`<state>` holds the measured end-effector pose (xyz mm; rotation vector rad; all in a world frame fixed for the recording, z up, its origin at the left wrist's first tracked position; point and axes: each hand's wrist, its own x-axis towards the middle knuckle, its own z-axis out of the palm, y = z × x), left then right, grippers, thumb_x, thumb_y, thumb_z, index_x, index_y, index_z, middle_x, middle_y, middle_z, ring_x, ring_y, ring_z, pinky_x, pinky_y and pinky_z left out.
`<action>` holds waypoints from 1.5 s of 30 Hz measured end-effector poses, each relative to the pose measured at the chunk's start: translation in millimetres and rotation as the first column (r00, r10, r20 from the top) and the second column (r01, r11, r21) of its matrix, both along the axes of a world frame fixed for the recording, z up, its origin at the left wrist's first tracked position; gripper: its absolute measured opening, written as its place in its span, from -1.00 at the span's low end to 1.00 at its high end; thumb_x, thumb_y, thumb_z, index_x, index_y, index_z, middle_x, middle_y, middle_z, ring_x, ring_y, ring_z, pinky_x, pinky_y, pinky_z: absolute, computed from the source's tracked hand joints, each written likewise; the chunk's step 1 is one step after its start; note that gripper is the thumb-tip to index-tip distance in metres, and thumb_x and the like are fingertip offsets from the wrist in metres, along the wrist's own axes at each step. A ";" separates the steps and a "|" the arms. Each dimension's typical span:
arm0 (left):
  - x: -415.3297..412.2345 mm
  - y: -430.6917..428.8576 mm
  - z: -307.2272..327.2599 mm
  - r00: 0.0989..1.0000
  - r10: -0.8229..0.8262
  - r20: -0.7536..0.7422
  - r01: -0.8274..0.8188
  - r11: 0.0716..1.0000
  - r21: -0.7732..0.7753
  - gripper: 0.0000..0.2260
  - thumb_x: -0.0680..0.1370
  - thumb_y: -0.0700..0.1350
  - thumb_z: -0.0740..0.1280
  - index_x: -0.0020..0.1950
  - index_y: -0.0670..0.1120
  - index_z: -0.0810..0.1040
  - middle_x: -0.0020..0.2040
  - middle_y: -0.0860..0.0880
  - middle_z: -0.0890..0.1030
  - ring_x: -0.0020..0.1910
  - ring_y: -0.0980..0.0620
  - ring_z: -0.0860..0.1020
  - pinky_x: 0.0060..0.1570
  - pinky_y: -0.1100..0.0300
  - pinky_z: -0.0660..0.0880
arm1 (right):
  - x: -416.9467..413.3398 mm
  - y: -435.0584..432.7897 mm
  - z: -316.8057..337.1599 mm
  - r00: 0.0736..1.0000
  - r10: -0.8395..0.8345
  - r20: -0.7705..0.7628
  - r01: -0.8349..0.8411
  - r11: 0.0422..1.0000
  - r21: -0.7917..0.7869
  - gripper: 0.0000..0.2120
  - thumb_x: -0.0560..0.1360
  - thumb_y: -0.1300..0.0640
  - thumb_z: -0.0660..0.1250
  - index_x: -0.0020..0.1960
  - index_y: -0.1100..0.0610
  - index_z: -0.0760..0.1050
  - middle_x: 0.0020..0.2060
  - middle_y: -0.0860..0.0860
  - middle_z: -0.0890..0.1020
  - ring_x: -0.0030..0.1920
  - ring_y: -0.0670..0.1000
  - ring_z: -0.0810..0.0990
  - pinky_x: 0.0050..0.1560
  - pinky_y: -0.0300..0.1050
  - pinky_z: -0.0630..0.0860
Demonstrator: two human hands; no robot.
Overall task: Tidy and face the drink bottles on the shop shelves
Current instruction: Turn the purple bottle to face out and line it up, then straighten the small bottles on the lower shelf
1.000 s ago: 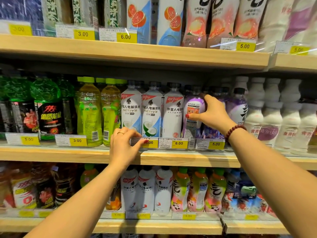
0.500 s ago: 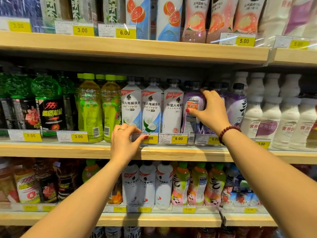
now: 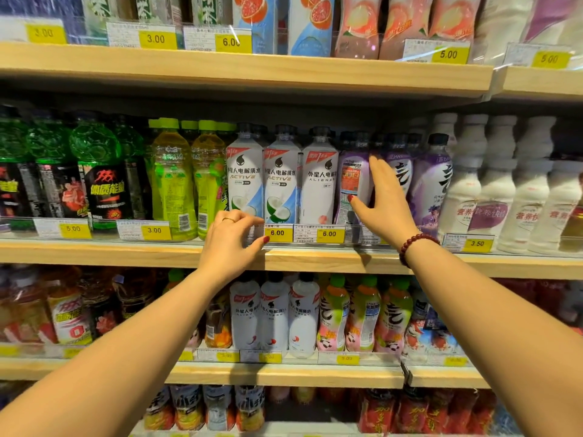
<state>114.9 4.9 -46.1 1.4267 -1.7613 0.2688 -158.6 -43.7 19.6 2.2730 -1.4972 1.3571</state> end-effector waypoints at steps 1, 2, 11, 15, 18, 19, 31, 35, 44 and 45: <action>2.0 3.5 -0.1 1.000 -0.012 0.025 0.012 1.000 0.013 -0.65 0.49 0.02 0.40 0.25 -0.01 0.55 0.12 -0.01 0.54 0.19 -0.04 0.36 0.16 0.02 0.37 | 0.2 2.9 -2.1 1.000 0.002 0.007 -0.002 1.000 -0.001 -0.27 0.50 0.07 0.35 0.54 0.13 0.03 0.53 0.07 0.12 0.53 0.05 0.04 0.46 -0.03 0.06; 3.6 7.3 -0.7 0.999 -0.021 0.045 0.020 1.000 0.023 -0.63 0.49 0.03 0.39 0.28 -0.01 0.53 0.16 -0.01 0.54 0.22 -0.04 0.36 0.20 -0.01 0.36 | 0.2 6.6 -5.4 1.000 0.004 0.010 -0.004 1.000 -0.007 -0.28 0.50 0.07 0.34 0.53 0.12 0.05 0.53 0.06 0.12 0.53 0.04 0.04 0.45 -0.06 0.05; 35.9 54.7 -47.0 0.984 0.063 0.167 -0.068 0.997 0.027 -0.59 0.45 -0.04 0.43 0.29 -0.07 0.52 0.27 -0.08 0.51 0.26 -0.13 0.42 0.23 -0.06 0.37 | 10.7 67.9 -90.7 0.942 0.017 -0.336 -0.023 1.000 -0.016 -0.40 0.44 -0.04 0.38 0.41 0.12 0.34 0.40 0.09 0.38 0.39 0.13 0.33 0.35 0.07 0.27; 51.8 78.9 -75.5 0.960 0.123 0.250 -0.142 0.988 0.059 -0.54 0.43 -0.03 0.43 0.30 -0.11 0.50 0.28 -0.13 0.50 0.26 -0.17 0.44 0.21 -0.09 0.40 | 28.0 87.7 -135.4 0.908 0.065 -0.413 -0.058 0.998 0.031 -0.41 0.41 -0.05 0.40 0.37 0.15 0.40 0.37 0.12 0.43 0.36 0.18 0.40 0.29 0.11 0.37; 61.8 95.2 -97.3 0.939 0.149 0.309 -0.196 0.972 0.127 -0.54 0.43 -0.01 0.43 0.29 -0.13 0.51 0.26 -0.15 0.52 0.26 -0.18 0.47 0.21 -0.10 0.42 | 46.0 93.6 -163.2 0.885 0.125 -0.448 -0.088 0.991 0.103 -0.41 0.43 -0.08 0.38 0.38 0.15 0.39 0.38 0.12 0.42 0.37 0.18 0.38 0.32 0.10 0.36; 65.1 100.2 -104.2 0.935 0.151 0.320 -0.209 0.965 0.156 -0.55 0.43 0.00 0.43 0.28 -0.13 0.52 0.25 -0.15 0.53 0.25 -0.19 0.48 0.21 -0.10 0.43 | 52.7 94.4 -171.4 0.878 0.145 -0.456 -0.095 0.987 0.131 -0.41 0.45 -0.10 0.35 0.39 0.14 0.38 0.39 0.12 0.41 0.38 0.17 0.36 0.33 0.10 0.34; 137.3 112.0 -157.5 0.928 0.230 0.294 -0.324 0.887 0.330 -0.52 0.46 0.10 0.36 0.33 -0.06 0.46 0.31 -0.08 0.48 0.33 -0.10 0.39 0.29 -0.03 0.36 | 153.0 84.5 -209.7 0.824 0.310 -0.474 -0.151 0.927 0.343 -0.37 0.50 -0.18 0.22 0.48 0.05 0.20 0.47 0.04 0.25 0.46 0.08 0.19 0.43 0.03 0.21; 169.3 98.0 -163.4 0.938 0.187 0.293 -0.287 0.890 0.354 -0.51 0.45 0.09 0.36 0.33 -0.06 0.46 0.29 -0.06 0.48 0.30 -0.09 0.40 0.26 0.00 0.37 | 198.6 76.4 -211.4 0.839 0.333 -0.430 -0.173 0.913 0.370 -0.37 0.50 -0.18 0.23 0.49 0.04 0.19 0.47 0.03 0.25 0.47 0.07 0.18 0.42 0.05 0.22; 226.5 59.4 -183.6 0.949 0.037 0.314 -0.182 0.876 0.447 -0.48 0.47 0.11 0.34 0.38 -0.05 0.42 0.36 -0.08 0.43 0.36 -0.10 0.35 0.30 0.04 0.32 | 298.2 50.1 -214.4 0.947 0.273 -0.167 -0.174 0.877 0.448 -0.31 0.44 -0.10 0.36 0.43 0.15 0.18 0.27 0.08 0.38 0.32 0.08 0.31 0.24 -0.03 0.38; 231.4 55.8 -186.3 0.951 0.015 0.309 -0.162 0.875 0.456 -0.49 0.46 0.10 0.34 0.37 -0.05 0.42 0.36 -0.08 0.43 0.36 -0.10 0.35 0.31 0.03 0.32 | 306.3 46.4 -215.7 0.960 0.236 -0.151 -0.145 0.880 0.453 -0.38 0.43 -0.10 0.37 0.34 0.15 0.25 0.18 0.09 0.41 0.25 0.09 0.35 0.14 -0.04 0.42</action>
